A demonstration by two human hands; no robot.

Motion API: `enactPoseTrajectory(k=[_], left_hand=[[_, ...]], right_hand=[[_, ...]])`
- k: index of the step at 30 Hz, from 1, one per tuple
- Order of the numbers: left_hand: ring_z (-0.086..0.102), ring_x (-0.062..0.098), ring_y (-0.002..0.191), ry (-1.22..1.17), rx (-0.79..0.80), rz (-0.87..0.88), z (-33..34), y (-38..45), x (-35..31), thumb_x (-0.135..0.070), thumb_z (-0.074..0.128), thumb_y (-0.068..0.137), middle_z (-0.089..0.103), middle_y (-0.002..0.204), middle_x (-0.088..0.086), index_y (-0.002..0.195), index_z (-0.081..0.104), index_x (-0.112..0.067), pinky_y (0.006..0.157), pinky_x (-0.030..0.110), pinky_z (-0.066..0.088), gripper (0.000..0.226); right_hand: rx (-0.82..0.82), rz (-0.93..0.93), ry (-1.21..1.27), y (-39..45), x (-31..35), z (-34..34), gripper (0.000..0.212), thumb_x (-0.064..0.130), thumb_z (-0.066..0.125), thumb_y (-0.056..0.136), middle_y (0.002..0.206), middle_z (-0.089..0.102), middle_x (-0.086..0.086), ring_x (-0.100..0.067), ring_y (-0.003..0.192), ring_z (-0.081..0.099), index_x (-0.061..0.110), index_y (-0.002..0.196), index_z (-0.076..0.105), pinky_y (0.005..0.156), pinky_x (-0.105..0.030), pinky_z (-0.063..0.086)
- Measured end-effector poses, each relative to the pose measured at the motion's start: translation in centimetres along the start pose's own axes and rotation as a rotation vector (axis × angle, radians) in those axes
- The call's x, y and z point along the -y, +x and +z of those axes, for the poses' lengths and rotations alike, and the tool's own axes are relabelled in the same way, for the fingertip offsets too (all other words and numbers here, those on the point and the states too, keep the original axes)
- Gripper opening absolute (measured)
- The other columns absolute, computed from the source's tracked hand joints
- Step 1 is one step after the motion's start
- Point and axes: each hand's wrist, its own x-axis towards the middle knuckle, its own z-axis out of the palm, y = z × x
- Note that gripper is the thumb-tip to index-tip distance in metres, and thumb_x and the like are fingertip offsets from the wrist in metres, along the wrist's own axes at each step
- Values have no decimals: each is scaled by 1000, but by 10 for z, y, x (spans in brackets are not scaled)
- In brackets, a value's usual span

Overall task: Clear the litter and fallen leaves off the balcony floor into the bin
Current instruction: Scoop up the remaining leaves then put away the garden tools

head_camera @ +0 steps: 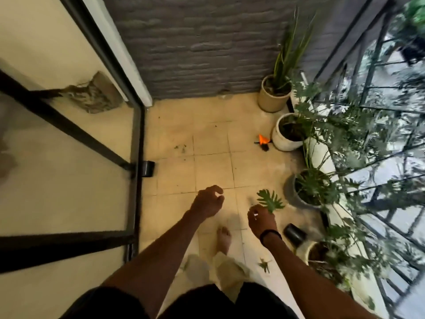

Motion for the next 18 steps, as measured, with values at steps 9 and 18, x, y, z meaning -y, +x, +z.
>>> enactPoseTrajectory(k=[9,18], left_hand=[[72,19,86,16,62,50,-105,191,-48,-32,58,100,76,93,-1,124,65,-23,83,30,57,26],[68,25,106,137,163,65,-167,363,-126,-31,56,101,74,114,3,125,64,-24,90,30,53,26]], right_hand=[[-10,77,-18,184,104,-55,23,23,66,95,118,72,-12,-32,109,66,10,114,69,91,-33,51],[-12,208,18,354,157,-108,30,26,62,99,131,66,-10,-29,121,60,12,125,65,99,-33,46]])
